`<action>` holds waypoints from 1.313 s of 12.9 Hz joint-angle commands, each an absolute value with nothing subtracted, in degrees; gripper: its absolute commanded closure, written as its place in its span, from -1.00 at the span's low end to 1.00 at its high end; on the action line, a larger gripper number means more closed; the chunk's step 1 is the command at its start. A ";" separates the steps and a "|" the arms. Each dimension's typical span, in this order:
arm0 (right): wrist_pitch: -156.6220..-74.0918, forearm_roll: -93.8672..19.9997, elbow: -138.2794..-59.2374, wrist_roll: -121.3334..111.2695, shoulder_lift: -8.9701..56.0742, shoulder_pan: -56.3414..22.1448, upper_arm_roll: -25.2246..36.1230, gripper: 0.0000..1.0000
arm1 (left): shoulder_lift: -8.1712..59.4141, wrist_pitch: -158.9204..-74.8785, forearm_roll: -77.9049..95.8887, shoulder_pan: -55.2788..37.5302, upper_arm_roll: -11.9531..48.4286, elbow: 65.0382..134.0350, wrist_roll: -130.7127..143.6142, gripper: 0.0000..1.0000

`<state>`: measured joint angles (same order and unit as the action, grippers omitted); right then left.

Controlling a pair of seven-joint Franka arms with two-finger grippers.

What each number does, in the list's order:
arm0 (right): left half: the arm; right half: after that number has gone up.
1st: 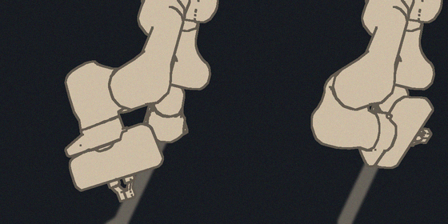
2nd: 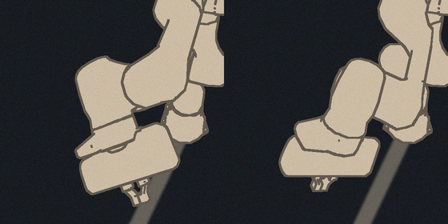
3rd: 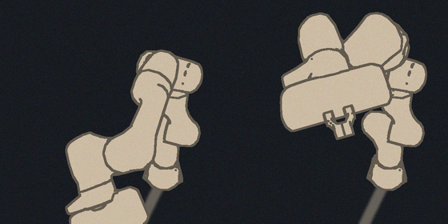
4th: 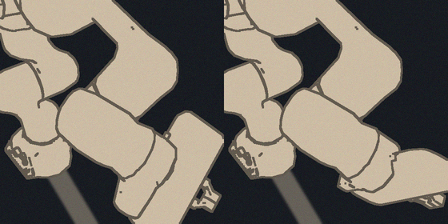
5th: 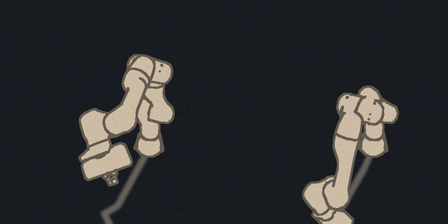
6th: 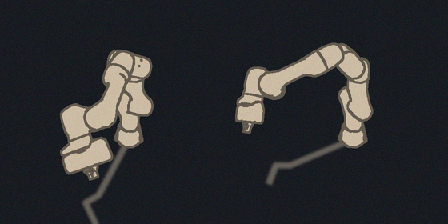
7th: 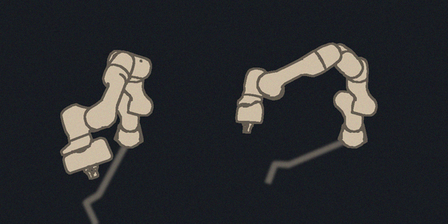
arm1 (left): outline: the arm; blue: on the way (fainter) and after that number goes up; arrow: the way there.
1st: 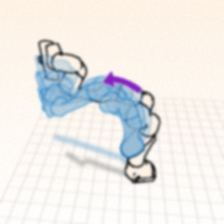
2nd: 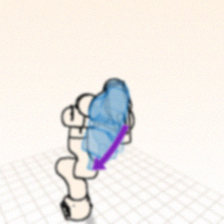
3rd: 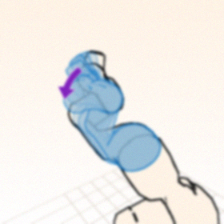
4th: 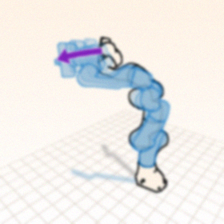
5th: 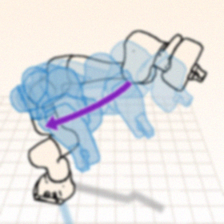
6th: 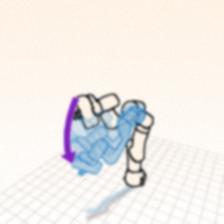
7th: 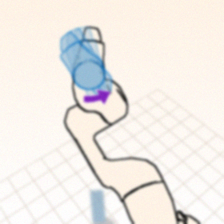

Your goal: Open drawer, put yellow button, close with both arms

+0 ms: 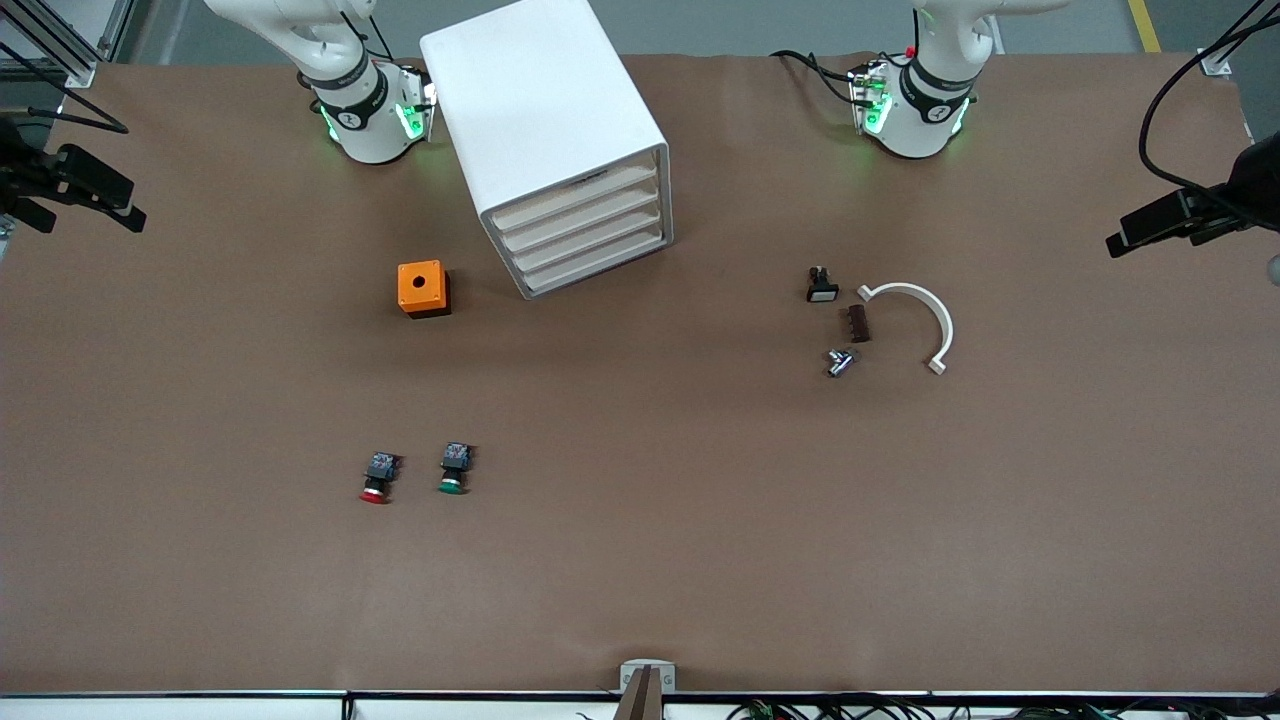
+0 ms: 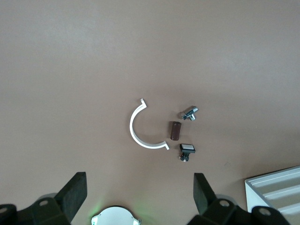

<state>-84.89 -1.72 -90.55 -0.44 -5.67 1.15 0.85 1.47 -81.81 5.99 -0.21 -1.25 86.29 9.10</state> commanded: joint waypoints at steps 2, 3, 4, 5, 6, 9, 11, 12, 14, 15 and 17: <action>-84.90 -1.76 -91.49 0.18 -6.94 1.06 0.97 -1.00 | -7.72 -88.14 4.66 -0.35 -0.97 97.45 8.17 -0.99; -84.90 -1.67 -91.49 0.00 -6.94 1.05 0.97 -1.00 | -8.08 -88.24 4.66 -0.35 -0.18 97.56 8.17 -0.99; -84.90 -1.50 -91.49 -0.61 -6.94 1.05 0.97 -1.00 | -8.00 -88.24 4.48 -0.35 0.17 97.12 8.17 -0.99; -84.99 -0.80 -91.49 -2.18 -6.94 1.05 0.97 -1.00 | -7.82 -88.50 3.79 -0.35 0.35 96.95 8.17 -0.99; -84.99 -0.44 -91.49 -3.15 -6.94 1.05 0.97 -1.00 | -7.47 -88.59 3.34 -0.44 0.70 96.60 8.17 -0.99; -84.90 -0.44 -91.49 -3.16 -6.94 1.05 0.97 -1.00 | -5.46 -89.21 1.58 -0.62 1.40 94.32 8.09 -0.99; -84.81 -0.44 -91.41 -3.16 -6.94 1.05 0.97 -1.00 | -3.61 -89.21 0.44 -0.62 1.49 91.50 7.39 -0.99; -84.73 -0.44 -91.41 -3.16 -6.94 1.05 0.97 -1.00 | -3.60 -89.21 0.44 -0.70 1.58 91.15 7.21 -0.99; -84.46 -0.44 -91.23 -3.16 -6.86 1.05 0.97 -1.00 | -2.99 -89.21 0.44 -0.88 1.50 90.70 7.12 -0.99; -84.38 -0.44 -90.97 -3.16 -6.86 1.05 1.05 -1.00 | -3.08 -89.21 0.44 -0.79 1.58 90.53 6.95 -0.99; -84.29 -0.44 -90.62 -3.16 -6.77 1.14 1.05 -1.00 | -2.99 -89.21 0.44 -0.79 1.49 89.30 7.03 -0.99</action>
<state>-84.80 -1.10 -90.49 -2.56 -5.69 1.15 0.95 -3.48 -89.40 1.83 -0.59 1.39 91.44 7.97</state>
